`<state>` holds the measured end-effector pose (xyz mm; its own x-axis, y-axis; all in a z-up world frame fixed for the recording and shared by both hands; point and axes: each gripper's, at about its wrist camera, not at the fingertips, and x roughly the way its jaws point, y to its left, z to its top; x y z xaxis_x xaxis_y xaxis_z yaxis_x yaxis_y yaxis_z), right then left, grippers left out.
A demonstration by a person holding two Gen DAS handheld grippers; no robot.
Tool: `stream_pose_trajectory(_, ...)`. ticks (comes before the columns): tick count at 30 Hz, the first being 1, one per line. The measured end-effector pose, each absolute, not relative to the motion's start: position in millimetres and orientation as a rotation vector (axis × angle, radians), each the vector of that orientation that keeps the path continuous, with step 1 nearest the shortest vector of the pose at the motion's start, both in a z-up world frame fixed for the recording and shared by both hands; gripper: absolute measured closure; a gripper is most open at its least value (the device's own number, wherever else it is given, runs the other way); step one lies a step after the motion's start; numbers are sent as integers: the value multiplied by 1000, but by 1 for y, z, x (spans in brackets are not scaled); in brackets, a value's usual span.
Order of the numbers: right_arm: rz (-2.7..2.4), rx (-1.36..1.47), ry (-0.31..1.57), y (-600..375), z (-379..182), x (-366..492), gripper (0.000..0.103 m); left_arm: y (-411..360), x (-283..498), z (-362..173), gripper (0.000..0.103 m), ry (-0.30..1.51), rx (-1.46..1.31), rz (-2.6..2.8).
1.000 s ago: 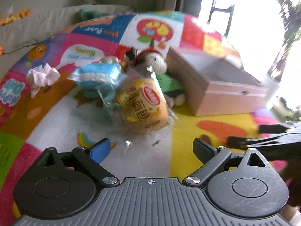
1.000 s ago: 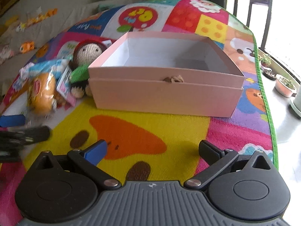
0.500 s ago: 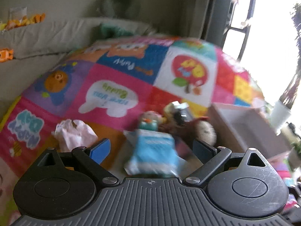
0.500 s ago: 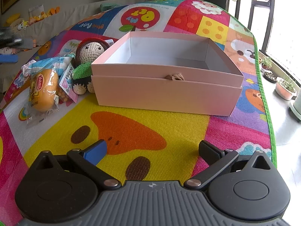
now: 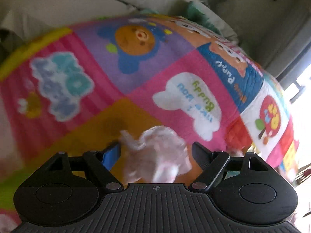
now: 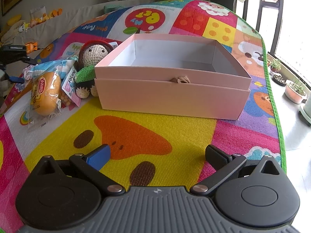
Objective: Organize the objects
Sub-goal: 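Move the left tool toward the blue packet beside the bread bun, then close the left gripper on the blue packet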
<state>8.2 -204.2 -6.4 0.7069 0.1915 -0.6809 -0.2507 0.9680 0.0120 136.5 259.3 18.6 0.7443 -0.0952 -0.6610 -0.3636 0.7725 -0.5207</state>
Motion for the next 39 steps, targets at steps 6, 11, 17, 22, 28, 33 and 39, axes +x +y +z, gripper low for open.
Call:
stream_pose_trajectory(6, 243, -83, 747, -205, -7, 8, 0, 197, 176, 31, 23, 725, -702, -212)
stream_pose_trajectory(11, 242, -80, 745, -206, -6, 9, 0, 156, 166, 63, 23, 677, -477, -262)
stream_pose_trajectory(17, 237, -78, 745, -205, -6, 8, 0, 149, 147, 77, 23, 687, -264, -177)
stream_pose_trajectory(22, 234, -77, 745, -205, -6, 8, 0, 167, 148, 89, 23, 647, -356, -210)
stream_pose_trajectory(28, 231, -77, 745, -205, -6, 8, 0, 138, 136, 96, 23, 701, -264, -279)
stream_pose_trajectory(33, 228, -76, 745, -205, -6, 8, 0, 114, 150, 73, 23, 845, -195, -251)
stream_pose_trajectory(39, 219, -82, 747, -204, -6, 7, 0, 110, 167, 40, 27, 910, -191, -175)
